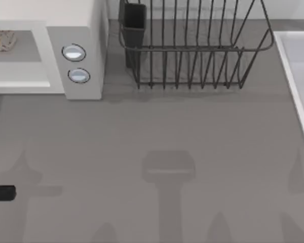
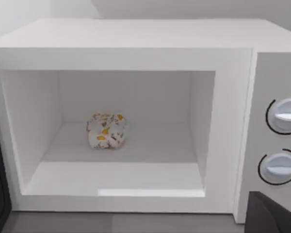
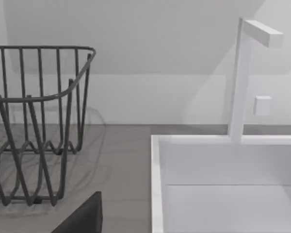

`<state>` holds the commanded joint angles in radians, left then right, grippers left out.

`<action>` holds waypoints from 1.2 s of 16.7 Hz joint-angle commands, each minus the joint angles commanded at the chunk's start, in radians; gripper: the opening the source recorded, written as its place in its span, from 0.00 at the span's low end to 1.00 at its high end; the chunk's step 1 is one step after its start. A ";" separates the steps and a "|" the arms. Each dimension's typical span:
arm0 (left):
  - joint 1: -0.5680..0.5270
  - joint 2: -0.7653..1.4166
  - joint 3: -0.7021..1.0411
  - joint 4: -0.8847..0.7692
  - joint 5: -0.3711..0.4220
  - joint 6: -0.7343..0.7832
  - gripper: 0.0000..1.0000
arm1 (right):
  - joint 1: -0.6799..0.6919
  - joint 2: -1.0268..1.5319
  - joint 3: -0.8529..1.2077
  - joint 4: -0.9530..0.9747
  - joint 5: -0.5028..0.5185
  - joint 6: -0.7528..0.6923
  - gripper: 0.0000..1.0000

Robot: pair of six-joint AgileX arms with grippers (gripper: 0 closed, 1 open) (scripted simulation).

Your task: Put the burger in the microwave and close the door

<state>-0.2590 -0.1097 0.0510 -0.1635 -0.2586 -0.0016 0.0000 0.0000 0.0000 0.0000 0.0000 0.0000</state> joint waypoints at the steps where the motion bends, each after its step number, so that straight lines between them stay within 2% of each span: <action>1: -0.012 -0.006 0.003 -0.007 -0.013 0.000 0.00 | 0.000 0.000 0.000 0.000 0.000 0.000 1.00; 6: -0.014 -0.001 0.002 -0.005 -0.013 -0.001 0.00 | 0.000 0.000 0.000 0.000 0.000 0.000 1.00; 13: 0.014 0.128 0.049 0.077 0.013 0.001 0.00 | 0.000 0.000 0.000 0.000 0.000 0.000 1.00; 20: -0.004 0.196 0.081 0.119 -0.005 0.002 0.00 | 0.000 0.000 0.000 0.000 0.000 0.000 1.00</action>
<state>-0.2625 0.0866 0.1322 -0.0447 -0.2639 0.0008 0.0000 0.0000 0.0000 0.0000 0.0000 0.0000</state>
